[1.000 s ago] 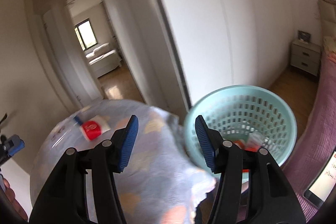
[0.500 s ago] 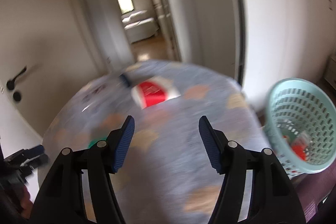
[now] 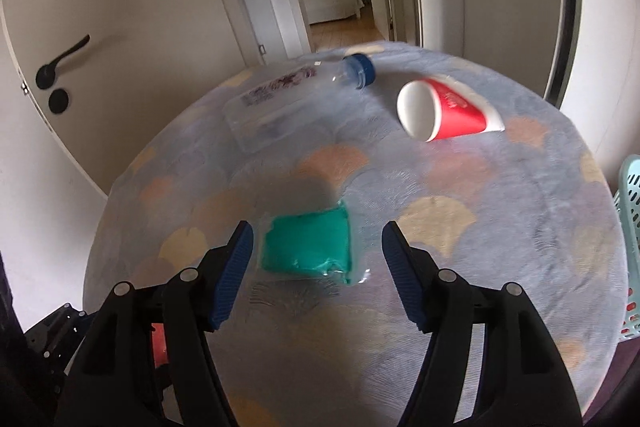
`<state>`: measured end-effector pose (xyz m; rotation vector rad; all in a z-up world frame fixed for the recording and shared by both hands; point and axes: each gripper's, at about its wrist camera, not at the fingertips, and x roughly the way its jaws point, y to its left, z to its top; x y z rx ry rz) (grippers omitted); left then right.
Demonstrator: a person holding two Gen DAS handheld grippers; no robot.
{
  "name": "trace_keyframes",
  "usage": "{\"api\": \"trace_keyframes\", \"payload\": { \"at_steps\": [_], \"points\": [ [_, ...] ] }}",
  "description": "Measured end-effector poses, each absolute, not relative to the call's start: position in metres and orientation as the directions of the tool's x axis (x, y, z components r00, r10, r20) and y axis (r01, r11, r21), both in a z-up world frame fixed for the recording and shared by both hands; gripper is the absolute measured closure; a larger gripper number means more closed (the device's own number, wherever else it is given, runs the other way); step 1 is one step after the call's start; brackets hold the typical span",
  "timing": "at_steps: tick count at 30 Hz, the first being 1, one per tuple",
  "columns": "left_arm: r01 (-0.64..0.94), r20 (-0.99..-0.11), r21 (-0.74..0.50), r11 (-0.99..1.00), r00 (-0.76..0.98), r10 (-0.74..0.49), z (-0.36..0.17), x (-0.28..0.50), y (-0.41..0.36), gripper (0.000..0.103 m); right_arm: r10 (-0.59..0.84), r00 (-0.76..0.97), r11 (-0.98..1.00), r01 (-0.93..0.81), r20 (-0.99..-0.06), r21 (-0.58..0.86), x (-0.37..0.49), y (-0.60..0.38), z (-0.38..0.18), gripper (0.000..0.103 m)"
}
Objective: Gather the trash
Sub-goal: 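Move both open tools back over the table, then grasp the red sachet with the left tool while the right tool grasps the green sachet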
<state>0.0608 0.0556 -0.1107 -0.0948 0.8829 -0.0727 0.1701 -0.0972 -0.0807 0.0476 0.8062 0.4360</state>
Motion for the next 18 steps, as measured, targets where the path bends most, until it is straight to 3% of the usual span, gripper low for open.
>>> {"api": "trace_keyframes", "payload": {
  "at_steps": [13,15,18],
  "points": [
    [-0.024,-0.735,-0.007,1.000,0.678,0.011,-0.109,0.050,0.053,0.025,0.379,0.563,0.908,-0.379,-0.734,0.178,0.180,-0.078,-0.101,0.040],
    [-0.023,-0.740,-0.016,1.000,0.673,0.004,-0.111,0.052,0.055,0.025,0.374,0.568,0.909,-0.382,-0.733,0.167,0.179,-0.076,-0.102,0.047],
    [-0.025,-0.752,-0.020,0.999,0.659,0.001,-0.116,0.055,0.054,0.026,0.373,0.567,0.906,-0.394,-0.734,0.155,0.178,-0.073,-0.102,0.050]
  ]
}}
